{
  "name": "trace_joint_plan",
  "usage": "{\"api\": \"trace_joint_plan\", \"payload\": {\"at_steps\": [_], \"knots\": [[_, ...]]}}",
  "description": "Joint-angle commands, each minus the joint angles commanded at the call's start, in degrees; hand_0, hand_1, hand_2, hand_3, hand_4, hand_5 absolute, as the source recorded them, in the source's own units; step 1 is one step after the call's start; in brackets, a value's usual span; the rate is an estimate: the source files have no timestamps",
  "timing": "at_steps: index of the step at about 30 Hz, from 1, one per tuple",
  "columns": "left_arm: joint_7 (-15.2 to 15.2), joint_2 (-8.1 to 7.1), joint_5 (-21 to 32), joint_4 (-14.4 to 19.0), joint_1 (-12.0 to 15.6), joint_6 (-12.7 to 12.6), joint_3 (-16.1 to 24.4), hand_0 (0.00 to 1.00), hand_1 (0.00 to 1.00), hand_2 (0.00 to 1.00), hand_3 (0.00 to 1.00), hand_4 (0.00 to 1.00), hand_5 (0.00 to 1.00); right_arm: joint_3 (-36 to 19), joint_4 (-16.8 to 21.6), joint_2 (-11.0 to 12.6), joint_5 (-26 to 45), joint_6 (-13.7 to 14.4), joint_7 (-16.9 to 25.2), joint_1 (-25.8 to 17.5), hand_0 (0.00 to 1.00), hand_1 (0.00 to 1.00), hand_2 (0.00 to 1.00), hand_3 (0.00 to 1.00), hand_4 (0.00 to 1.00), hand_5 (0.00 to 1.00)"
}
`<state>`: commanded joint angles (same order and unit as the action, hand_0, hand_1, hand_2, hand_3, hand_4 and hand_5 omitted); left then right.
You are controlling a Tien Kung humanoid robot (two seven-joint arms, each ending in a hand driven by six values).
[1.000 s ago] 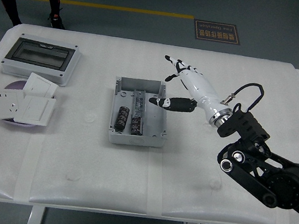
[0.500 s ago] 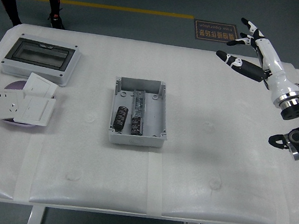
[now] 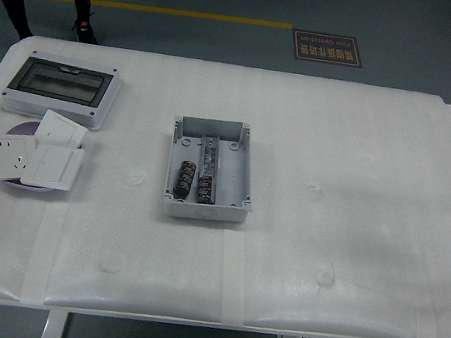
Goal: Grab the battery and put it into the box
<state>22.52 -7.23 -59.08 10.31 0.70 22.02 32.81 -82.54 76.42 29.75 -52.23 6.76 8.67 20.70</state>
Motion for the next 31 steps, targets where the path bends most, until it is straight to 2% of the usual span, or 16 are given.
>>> {"api": "trace_joint_plan", "payload": {"at_steps": [6, 13, 24, 27, 31], "knots": [[0.27, -0.07, 0.48, 0.0, 0.05, 0.1, -0.34, 0.727, 0.705, 0.443, 0.507, 0.267, 0.002, -2.27, 0.3, -0.25, 2.51, -0.41, 0.56, -0.77, 0.973, 0.838, 0.9, 0.998, 0.952, 0.482], [0.51, 0.19, 0.75, 0.0, 0.21, 0.34, -0.9, 0.727, 0.705, 0.449, 0.509, 0.272, 0.002, -2.38, 0.4, -0.26, 9.41, -1.83, 2.21, -0.61, 0.972, 0.834, 0.897, 0.998, 0.95, 0.486], [0.27, -0.12, 0.67, 0.0, 0.25, 0.22, -1.22, 0.728, 0.706, 0.453, 0.51, 0.274, 0.002, -1.13, -0.24, 0.06, 12.07, -2.17, 3.64, 0.38, 0.966, 0.814, 0.881, 0.996, 0.921, 0.443], [0.19, 0.01, 1.21, 0.0, 0.29, 0.17, -1.75, 0.728, 0.706, 0.453, 0.51, 0.274, 0.002, -1.18, -0.96, 0.14, 17.06, -5.32, 4.27, 0.13, 0.966, 0.814, 0.881, 0.996, 0.921, 0.443], [0.2, 0.28, 1.65, 0.0, 0.35, 0.18, -2.08, 0.728, 0.706, 0.453, 0.51, 0.274, 0.002, -0.09, -0.85, -0.18, 25.77, -13.02, 0.96, -0.24, 0.966, 0.814, 0.881, 0.996, 0.921, 0.443]]}}
